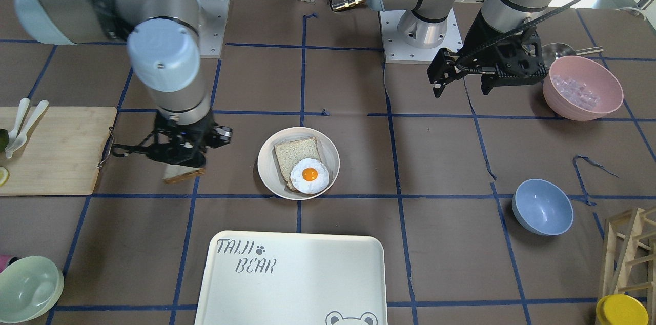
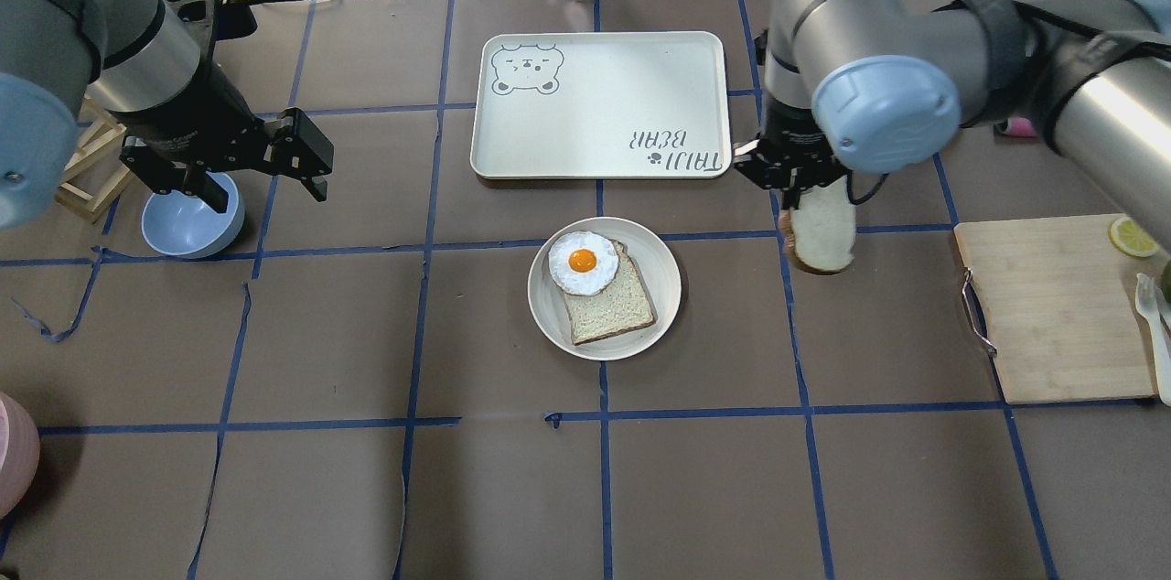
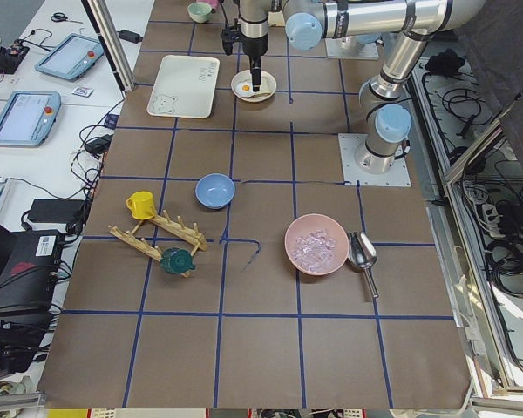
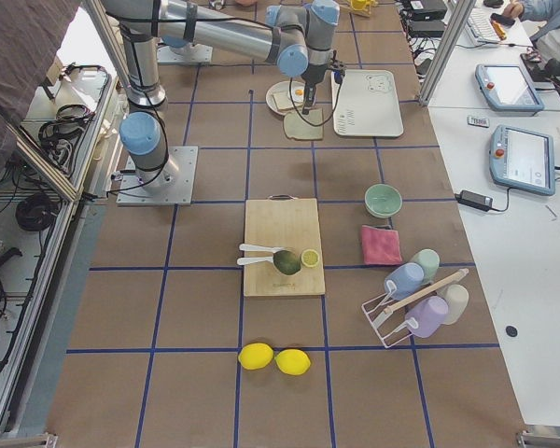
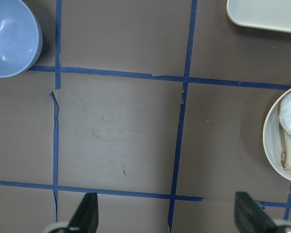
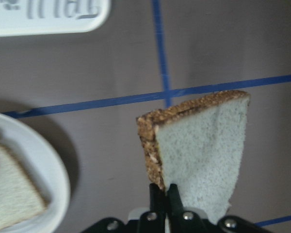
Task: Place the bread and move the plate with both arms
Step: 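Lift the bread slice with the right gripper and carry it over the plate, then lower the bread onto the egg toast and open the right gripper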
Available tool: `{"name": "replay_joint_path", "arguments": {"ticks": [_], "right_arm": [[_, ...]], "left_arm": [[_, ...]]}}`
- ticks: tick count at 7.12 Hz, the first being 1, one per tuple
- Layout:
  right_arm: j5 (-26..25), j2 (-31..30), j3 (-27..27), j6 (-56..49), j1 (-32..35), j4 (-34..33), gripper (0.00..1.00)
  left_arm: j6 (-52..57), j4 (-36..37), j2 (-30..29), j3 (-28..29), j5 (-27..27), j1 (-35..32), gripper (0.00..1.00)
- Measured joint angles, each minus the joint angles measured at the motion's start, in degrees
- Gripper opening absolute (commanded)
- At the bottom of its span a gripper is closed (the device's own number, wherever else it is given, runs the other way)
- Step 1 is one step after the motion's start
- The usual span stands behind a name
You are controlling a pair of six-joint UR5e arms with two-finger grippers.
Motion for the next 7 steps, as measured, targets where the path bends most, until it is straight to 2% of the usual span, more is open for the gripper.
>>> {"name": "replay_joint_path", "arguments": {"ticks": [2, 3, 7], "right_arm": [[2.2, 4.4, -1.7, 6.8, 12.7, -9.7, 0.0], [2.2, 6.0, -2.3, 7.5, 16.1, -12.6, 0.0], [-1.7, 8.1, -2.1, 2.0, 18.7, -13.9, 0.0]], "left_arm": [[0.0, 0.0, 0.0, 0.1, 0.0, 0.0, 1.0], [0.0, 0.0, 0.0, 0.0, 0.0, 0.0, 1.0], [0.0, 0.0, -0.1, 0.1, -0.1, 0.0, 1.0]]}}
